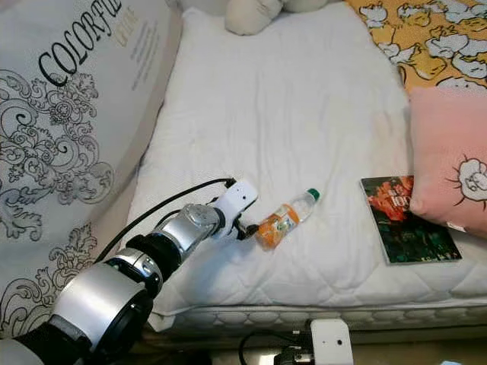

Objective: Clean up the room

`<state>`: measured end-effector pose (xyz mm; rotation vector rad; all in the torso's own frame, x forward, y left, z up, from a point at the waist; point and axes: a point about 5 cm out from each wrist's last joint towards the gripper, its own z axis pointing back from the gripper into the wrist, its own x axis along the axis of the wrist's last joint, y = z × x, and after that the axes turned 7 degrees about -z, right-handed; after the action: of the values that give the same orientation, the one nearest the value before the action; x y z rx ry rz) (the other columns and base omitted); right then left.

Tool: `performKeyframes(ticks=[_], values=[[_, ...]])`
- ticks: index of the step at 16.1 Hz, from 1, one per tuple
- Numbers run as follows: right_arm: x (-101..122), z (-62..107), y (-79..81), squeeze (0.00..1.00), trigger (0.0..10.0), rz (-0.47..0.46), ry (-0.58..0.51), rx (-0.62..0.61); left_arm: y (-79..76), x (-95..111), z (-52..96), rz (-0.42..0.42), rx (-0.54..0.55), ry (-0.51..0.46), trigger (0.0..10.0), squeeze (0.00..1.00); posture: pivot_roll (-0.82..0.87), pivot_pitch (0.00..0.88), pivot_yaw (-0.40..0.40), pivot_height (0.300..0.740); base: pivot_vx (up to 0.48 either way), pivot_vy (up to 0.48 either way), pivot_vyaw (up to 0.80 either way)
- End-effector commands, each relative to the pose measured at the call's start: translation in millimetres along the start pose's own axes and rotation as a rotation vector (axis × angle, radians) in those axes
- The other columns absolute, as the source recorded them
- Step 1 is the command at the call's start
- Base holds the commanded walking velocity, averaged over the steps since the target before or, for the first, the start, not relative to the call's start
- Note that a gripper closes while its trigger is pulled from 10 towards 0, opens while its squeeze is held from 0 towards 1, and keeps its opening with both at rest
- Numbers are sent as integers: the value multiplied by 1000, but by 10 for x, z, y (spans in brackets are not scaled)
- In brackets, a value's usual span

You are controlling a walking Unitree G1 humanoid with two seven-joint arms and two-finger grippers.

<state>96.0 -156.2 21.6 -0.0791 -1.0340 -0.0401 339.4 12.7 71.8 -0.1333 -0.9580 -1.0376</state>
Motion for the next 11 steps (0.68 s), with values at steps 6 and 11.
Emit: performKeyframes(ticks=[6,11], values=[[11,36,21,0,10000,-19,-23,10,-251,595,4,33,-84,-239,10000,0,-173,125,122,740,0,0,0],[7,5,-12,0,10000,2,-22,14,-655,362,-112,286,-170,-116,10000,0,-176,115,109,740,0,0,0]])
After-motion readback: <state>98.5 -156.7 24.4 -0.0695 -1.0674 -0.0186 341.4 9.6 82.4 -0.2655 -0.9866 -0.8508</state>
